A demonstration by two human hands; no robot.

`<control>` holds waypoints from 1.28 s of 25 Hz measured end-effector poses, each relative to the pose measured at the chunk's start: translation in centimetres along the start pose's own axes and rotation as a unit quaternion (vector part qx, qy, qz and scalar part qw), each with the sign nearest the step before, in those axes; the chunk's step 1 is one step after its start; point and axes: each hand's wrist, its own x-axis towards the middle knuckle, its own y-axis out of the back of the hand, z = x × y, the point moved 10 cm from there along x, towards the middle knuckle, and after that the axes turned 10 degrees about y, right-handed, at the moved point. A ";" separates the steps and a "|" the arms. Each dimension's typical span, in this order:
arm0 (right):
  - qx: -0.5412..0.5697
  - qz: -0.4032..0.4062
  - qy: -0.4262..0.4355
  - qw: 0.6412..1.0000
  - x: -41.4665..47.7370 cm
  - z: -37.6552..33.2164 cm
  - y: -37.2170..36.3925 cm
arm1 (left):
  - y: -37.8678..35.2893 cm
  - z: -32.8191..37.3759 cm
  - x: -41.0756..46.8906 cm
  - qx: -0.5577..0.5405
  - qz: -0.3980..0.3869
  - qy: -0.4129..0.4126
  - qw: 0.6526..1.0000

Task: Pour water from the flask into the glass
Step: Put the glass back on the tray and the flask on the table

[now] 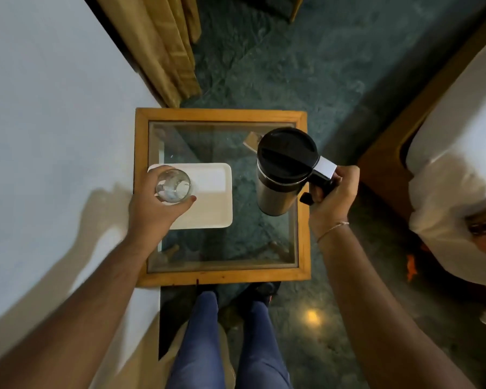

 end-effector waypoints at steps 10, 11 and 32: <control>0.017 0.007 0.021 1.000 2.9 6.3 0.3 | -6.9 -8.2 4.7 0.027 -0.024 0.068 0.997; 0.016 0.008 0.023 1.000 2.9 6.6 0.3 | -7.0 -8.6 4.9 0.028 -0.025 0.072 0.997; -0.015 0.113 -0.002 0.993 0.5 11.1 6.9 | -10.7 -10.9 6.5 0.067 -0.047 0.043 0.996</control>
